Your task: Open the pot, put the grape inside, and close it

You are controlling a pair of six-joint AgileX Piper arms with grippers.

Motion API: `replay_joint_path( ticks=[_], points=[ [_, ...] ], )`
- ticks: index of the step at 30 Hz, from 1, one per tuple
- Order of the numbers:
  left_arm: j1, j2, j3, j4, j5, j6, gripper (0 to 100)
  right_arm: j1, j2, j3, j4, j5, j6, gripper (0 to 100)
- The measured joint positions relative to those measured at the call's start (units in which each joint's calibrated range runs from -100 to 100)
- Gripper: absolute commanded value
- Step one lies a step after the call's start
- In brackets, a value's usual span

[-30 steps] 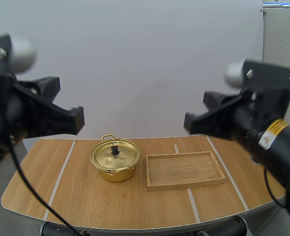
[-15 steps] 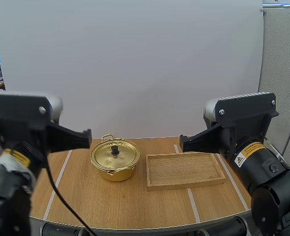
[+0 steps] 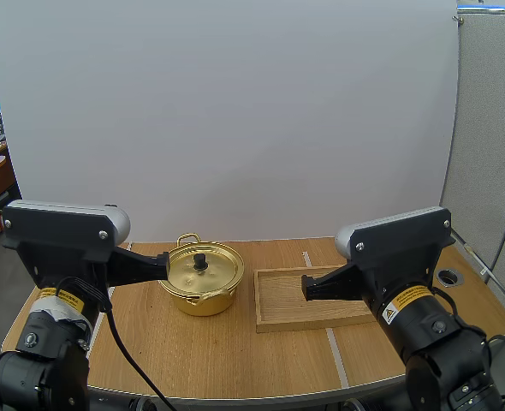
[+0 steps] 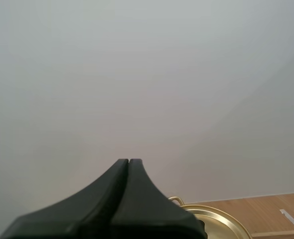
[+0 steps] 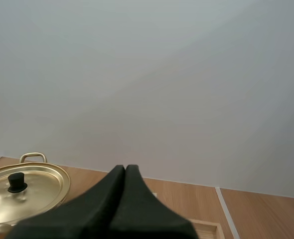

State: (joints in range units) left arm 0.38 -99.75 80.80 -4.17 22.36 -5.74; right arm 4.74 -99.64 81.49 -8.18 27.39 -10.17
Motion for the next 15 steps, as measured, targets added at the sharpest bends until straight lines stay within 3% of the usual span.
replay_joint_path(
  ticks=[6, 8, 15],
  points=[
    [0.00, 0.00, 1.47, 0.00, -0.41, 0.00, 0, 0.00, 0.00, 5.94, 0.00, -6.61, 0.00, 0],
    [0.00, 0.00, 3.53, 0.00, -1.64, 0.00, 0, 0.00, 0.00, 10.80, 0.00, -15.03, 0.00, 0],
    [0.00, 0.00, 14.68, 0.00, -6.32, -0.10, 0, -1.78, -0.10, 18.01, 0.22, -16.29, 0.00, 0]
  ],
)
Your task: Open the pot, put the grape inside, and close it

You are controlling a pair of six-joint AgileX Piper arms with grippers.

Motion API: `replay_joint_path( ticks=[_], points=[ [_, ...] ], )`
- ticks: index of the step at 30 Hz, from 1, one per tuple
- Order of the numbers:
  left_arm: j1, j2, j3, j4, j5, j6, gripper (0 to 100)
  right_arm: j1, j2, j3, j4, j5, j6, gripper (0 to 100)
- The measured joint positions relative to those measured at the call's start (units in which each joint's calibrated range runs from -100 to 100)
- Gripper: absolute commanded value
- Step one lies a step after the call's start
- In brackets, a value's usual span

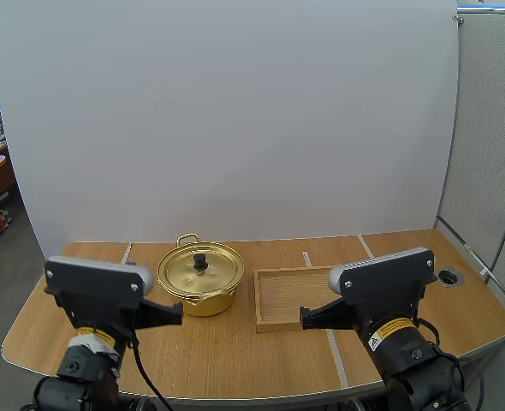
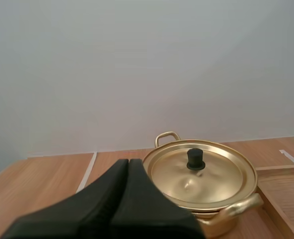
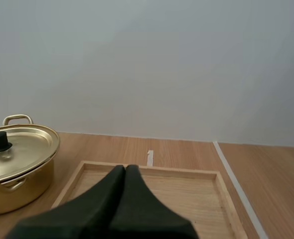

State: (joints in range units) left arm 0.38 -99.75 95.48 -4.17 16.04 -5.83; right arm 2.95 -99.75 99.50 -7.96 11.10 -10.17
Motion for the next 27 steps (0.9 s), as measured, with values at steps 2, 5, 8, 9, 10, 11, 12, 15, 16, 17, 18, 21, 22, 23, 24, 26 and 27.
replay_joint_path(
  ticks=[2, 5, 8, 9, 10, 11, 12, 15, 16, 17, 18, 21, 22, 23, 24, 26, 27],
  points=[
    [0.00, 0.00, 3.04, 0.00, -0.25, -0.12, 0, -0.34, 0.00, 0.28, 0.85, 0.64, 0.00, 0],
    [0.00, 0.00, 4.06, 0.00, -0.25, -0.51, 0, -0.87, 0.00, 0.28, 3.47, 2.87, 0.00, 0],
    [0.00, 0.00, 4.34, 0.10, -0.21, -3.49, 0, -2.20, 0.00, 0.40, 8.73, 8.12, 0.00, 0],
    [0.00, 0.00, 4.34, 0.10, 1.54, -4.11, 0, -3.19, 0.00, 0.50, 10.49, 13.43, 0.00, 0],
    [0.00, 0.00, 4.34, 0.10, 2.67, -4.20, 0, -3.33, 0.00, 0.50, 10.63, 14.34, 0.00, 0],
    [0.00, 0.00, 4.34, 0.10, 4.70, -4.34, 0, -3.43, 0.00, 0.50, 10.76, 16.21, 0.00, 0],
    [0.00, 0.00, 4.34, 0.10, 6.96, -4.45, 0, -3.60, 0.00, 0.50, 10.76, 17.91, 0.00, 0],
    [0.00, 0.00, 4.52, 0.10, 10.00, -4.68, 0, -3.79, 0.00, 0.50, 10.86, 19.68, 0.00, 0],
    [0.00, 0.00, 4.52, 0.10, 10.00, -4.82, 0, -3.81, 0.00, 0.50, 10.86, 19.93, 0.00, 0],
    [0.00, 0.00, 4.52, 0.10, 10.00, -4.82, 0, -3.90, 0.00, 0.50, 10.86, 20.07, 0.00, 0],
    [0.00, 0.00, 4.52, 0.10, 10.19, -4.92, 0, -3.89, 0.00, 0.50, 10.86, 20.33, 0.00, 0],
    [0.00, 0.00, 4.52, 0.10, 10.19, -5.02, 0, -4.15, 0.00, 0.50, 10.86, 20.52, 0.00, 0],
    [0.02, 0.00, 4.52, 0.10, 10.56, -5.13, 0, -4.25, 0.00, 0.50, 10.86, 20.52, 0.00, 0],
    [0.02, 0.00, 4.52, 0.10, 11.42, -5.79, 0, -4.39, 0.00, 0.50, 10.86, 20.73, 0.00, 0],
    [0.02, 0.00, 4.52, 0.10, 11.62, -6.00, 0, -4.39, 0.00, 0.50, 10.86, 20.79, 0.00, 0],
    [0.02, 0.00, 4.52, 0.10, 11.82, -6.10, 0, -4.46, 0.00, 0.50, 10.86, 21.15, 0.00, 0],
    [0.02, 0.00, 4.52, 0.10, 11.99, -6.21, 0, -4.46, 0.00, 0.50, 10.86, 21.21, 0.00, 0]
  ],
)
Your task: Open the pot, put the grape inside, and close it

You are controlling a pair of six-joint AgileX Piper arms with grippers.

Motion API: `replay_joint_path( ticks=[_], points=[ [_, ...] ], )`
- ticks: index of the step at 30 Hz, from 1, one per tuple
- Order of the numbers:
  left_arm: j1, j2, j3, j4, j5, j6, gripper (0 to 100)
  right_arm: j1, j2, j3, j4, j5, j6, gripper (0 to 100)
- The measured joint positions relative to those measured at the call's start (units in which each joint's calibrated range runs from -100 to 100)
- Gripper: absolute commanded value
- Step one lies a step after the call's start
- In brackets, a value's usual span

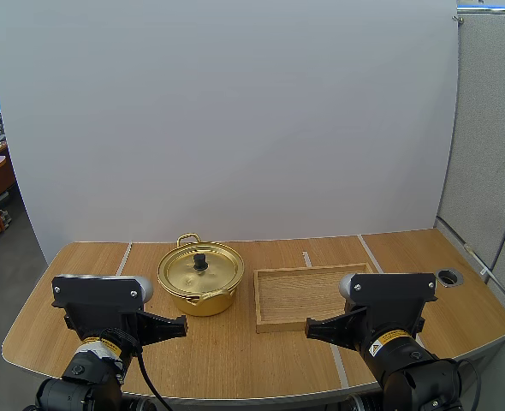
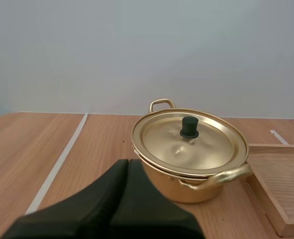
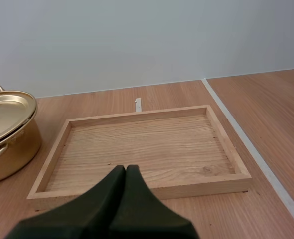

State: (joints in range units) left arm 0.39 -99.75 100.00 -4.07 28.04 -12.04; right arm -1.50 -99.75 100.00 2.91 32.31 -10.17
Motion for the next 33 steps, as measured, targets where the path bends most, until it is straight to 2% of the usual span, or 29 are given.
replay_joint_path(
  ticks=[6, 33],
  points=[
    [0.00, 0.00, 0.00, 0.00, 3.25, -0.30, 0, 0.00, 0.00, 0.00, 0.00, 0.15, 0.00, 0],
    [0.00, 0.00, 0.00, 0.00, 3.25, -0.30, 0, 0.00, 0.00, 0.00, 0.00, 0.35, 0.00, 0]
  ],
)
